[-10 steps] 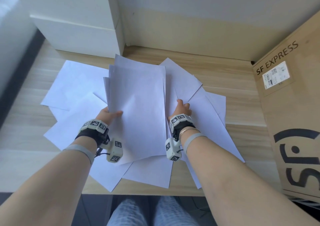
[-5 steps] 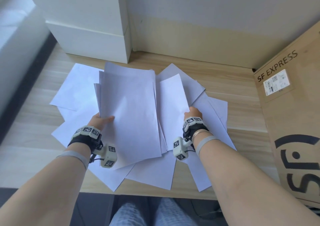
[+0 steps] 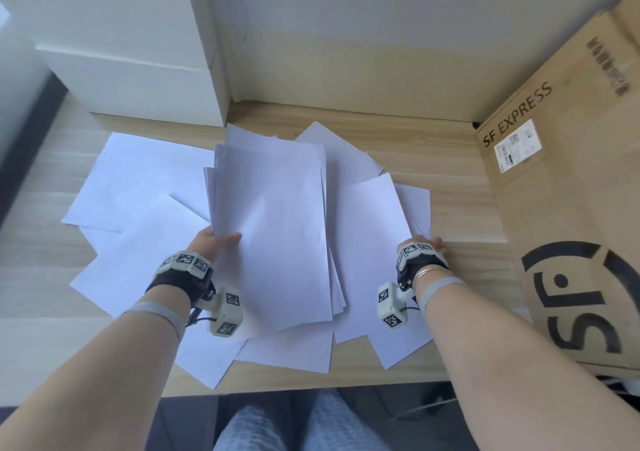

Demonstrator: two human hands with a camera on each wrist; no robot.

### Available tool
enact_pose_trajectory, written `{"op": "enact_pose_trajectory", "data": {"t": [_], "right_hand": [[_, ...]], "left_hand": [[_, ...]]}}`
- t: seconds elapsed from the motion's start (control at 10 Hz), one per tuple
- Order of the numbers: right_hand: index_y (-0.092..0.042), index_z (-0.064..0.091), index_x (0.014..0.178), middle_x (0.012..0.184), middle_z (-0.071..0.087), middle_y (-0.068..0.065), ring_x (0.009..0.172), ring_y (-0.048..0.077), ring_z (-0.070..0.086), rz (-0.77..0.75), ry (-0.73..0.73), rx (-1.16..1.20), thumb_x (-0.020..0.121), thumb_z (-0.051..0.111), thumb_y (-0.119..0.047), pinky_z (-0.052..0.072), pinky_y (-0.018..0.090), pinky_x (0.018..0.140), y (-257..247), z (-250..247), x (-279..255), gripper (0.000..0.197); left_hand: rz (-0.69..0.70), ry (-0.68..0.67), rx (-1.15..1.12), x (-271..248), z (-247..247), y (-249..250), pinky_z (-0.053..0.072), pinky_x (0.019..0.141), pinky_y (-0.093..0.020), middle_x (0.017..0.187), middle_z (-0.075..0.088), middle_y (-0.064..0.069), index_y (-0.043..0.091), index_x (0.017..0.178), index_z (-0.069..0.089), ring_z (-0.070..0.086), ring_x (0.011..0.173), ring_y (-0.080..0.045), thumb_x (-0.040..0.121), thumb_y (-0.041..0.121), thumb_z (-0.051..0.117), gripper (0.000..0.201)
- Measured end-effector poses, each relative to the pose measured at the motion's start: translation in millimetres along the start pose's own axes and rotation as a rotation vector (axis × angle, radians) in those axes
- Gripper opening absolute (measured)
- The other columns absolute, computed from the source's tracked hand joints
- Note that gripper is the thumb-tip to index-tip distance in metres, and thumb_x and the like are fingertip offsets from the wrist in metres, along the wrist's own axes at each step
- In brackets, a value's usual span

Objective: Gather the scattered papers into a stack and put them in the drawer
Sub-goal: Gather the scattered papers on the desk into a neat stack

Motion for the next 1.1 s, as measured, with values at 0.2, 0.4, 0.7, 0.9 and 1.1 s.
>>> {"op": "enact_pose_trajectory", "data": {"t": [0.2,0.4,0.7,0.9,1.1], "right_hand": [[-0.007,0.055,0.119,0.132,0.052,0.014,0.119,0.032,0.052,-0.052,-0.053,-0.215,0.079,0.069,-0.027,0.043,0.036,0.090,9,-13,3,0.047],[-0.004,0.035,0.133,0.132,0.049,0.020,0.120,0.034,0.051,-0.102,0.024,-0.038,0.081,0.068,-0.009,0.042,0.040,0.096,14,-18,-3,0.062],[-0.003,0.055,0.122,0.123,0.062,0.016,0.108,0.032,0.060,-0.132,-0.068,-0.133,0.090,0.053,-0.019,0.046,0.033,0.089,16,-40,-3,0.036],[0.001,0.054,0.123,0.124,0.060,0.018,0.109,0.033,0.058,-0.208,0.040,0.004,0.092,0.045,-0.005,0.046,0.034,0.089,22,-63,-3,0.033],[0.005,0.061,0.108,0.086,0.054,0.012,0.078,0.022,0.047,-0.165,0.096,0.159,0.088,0.045,-0.001,0.037,0.025,0.062,27,-81,13,0.027]], "left_hand": [[-0.004,-0.024,0.022,4,16,0,0.045,0.089,-0.047,0.087,0.059,-0.016,0.006,0.104,0.056,0.054,0.090,-0.033,0.086,0.008,0.062,0.019],[-0.003,-0.035,0.039,7,24,1,0.044,0.085,-0.045,0.079,0.058,-0.012,0.006,0.105,0.056,0.054,0.088,-0.032,0.085,0.007,0.062,0.021],[0.014,-0.021,0.065,10,28,7,0.045,0.095,-0.052,0.100,0.058,-0.019,0.006,0.111,0.057,0.056,0.091,-0.033,0.084,0.011,0.065,0.028],[0.010,-0.001,0.090,13,26,8,0.047,0.091,-0.046,0.100,0.057,-0.020,0.003,0.112,0.057,0.055,0.090,-0.032,0.084,0.007,0.064,0.030],[-0.012,0.013,0.094,18,16,5,0.045,0.089,-0.049,0.079,0.058,-0.016,-0.008,0.121,0.054,0.055,0.072,-0.029,0.083,0.004,0.065,0.041]]}}
Point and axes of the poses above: each hand's wrist, its own x-axis towards the middle knuckle, its own z-axis out of the palm, y = z × x, the point moved 3 cm from there along x, towards the middle knuckle
